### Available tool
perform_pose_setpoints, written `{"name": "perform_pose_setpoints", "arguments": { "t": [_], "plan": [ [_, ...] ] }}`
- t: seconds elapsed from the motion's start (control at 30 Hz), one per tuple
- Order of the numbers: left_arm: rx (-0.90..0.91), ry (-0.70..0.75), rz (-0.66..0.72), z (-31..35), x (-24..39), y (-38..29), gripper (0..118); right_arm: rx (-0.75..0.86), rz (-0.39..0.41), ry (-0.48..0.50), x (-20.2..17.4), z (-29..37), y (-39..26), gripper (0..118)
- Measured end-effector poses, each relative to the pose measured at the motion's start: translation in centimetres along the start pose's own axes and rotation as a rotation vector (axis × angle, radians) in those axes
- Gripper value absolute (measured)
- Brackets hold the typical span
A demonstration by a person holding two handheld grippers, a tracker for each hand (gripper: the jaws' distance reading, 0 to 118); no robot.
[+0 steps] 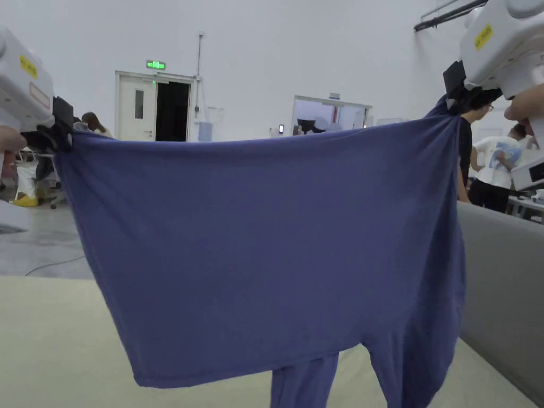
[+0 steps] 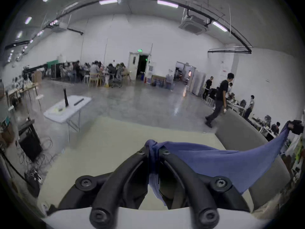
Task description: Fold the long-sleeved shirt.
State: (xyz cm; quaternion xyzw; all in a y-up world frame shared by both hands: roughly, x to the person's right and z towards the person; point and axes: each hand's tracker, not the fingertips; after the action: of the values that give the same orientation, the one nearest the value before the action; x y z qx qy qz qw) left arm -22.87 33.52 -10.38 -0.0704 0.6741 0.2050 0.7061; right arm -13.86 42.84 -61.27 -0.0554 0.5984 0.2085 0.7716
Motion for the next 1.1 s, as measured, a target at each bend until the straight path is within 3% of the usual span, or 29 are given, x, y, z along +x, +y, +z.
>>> {"name": "perform_pose_setpoints", "arguments": {
  "t": [0.1, 0.27, 0.43, 0.53, 0.7, 0.9, 1.1],
  "plan": [
    [0.031, 0.005, 0.001, -1.0, 0.0, 4.2, 3, 0.040, -0.052, -0.043, -0.9, -0.6, 2.8, 1],
    [0.093, 0.056, -0.046, -1.3, -0.2, 8.8, 3, 0.095, -0.048, -0.084, -3.4, -0.7, 6.1, 1],
    [0.084, 0.063, -0.027, -3.4, -1.2, 9.4, 3, 0.060, -0.057, -0.070, -2.6, -6.8, 6.0, 1],
    [0.057, 0.053, -0.062, -5.8, -1.6, 7.8, 3, 0.004, -0.023, -0.065, -3.5, -9.6, 4.0, 1],
    [-0.107, 0.060, -0.104, -11.9, -2.2, 0.2, 3, -0.176, -0.032, -0.011, -4.5, -18.1, -3.8, 1],
    [-0.381, 0.043, -0.104, -20.6, -4.8, -12.7, 3, -0.424, -0.027, 0.052, -7.4, -26.5, -18.7, 1],
    [-0.539, 0.028, -0.092, -21.9, -8.2, -22.2, 3, -0.512, -0.012, 0.107, -7.7, -25.4, -29.8, 1]
  ]
}}
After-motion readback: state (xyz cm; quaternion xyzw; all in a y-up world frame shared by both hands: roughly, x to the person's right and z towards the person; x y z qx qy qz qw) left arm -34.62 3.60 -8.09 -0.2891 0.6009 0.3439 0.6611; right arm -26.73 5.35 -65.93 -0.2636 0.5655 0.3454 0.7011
